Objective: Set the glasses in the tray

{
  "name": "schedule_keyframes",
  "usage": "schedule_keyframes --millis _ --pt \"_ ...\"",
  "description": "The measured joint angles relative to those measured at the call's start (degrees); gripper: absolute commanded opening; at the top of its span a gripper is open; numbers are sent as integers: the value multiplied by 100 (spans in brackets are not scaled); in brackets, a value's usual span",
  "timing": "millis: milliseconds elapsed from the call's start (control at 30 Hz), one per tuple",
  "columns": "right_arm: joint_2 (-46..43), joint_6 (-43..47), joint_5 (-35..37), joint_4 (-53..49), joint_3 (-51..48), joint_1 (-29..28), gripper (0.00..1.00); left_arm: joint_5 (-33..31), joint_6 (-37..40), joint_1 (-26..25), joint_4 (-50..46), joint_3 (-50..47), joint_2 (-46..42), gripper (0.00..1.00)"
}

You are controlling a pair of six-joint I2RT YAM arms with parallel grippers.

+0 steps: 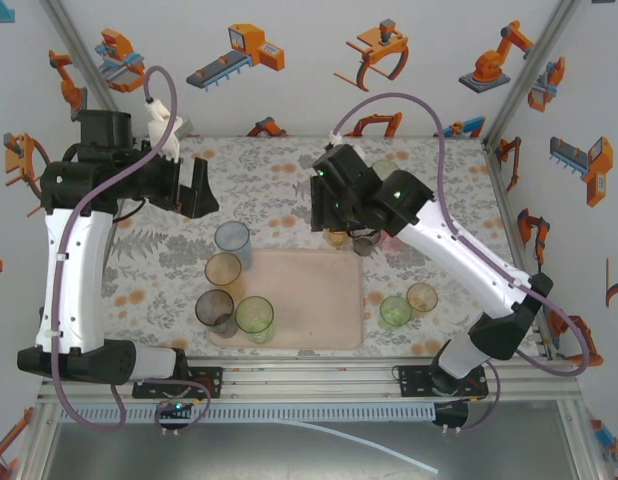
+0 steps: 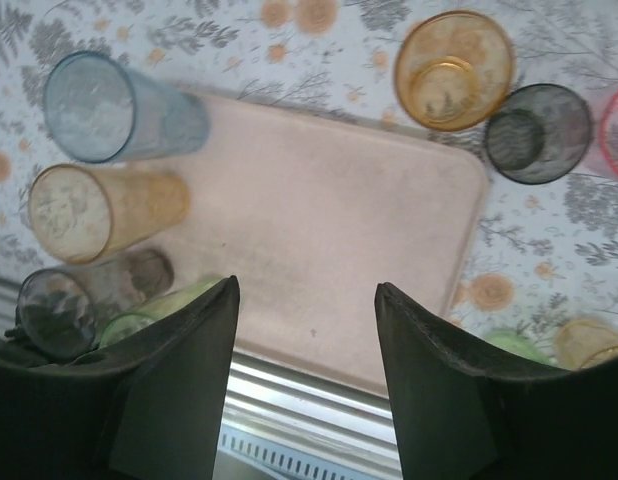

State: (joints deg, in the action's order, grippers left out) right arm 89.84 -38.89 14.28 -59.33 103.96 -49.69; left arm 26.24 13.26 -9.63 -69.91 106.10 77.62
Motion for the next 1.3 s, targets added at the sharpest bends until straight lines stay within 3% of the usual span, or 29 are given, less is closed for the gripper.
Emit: schedule_keyframes --millis 233,600,967,1300 --pt "46 389 -85 39 -162 879 56 144 669 -820 -529 63 107 98" --pt "332 841 -903 516 -398 2017 49 120 778 -1001 -597 74 278 96" --pt "1788 1224 -1237 629 63 2197 50 -337 748 -1027 -472 83 216 97" --pt "2129 1408 -1340 789 195 2468 46 -514 664 -1027 -420 76 181 97"
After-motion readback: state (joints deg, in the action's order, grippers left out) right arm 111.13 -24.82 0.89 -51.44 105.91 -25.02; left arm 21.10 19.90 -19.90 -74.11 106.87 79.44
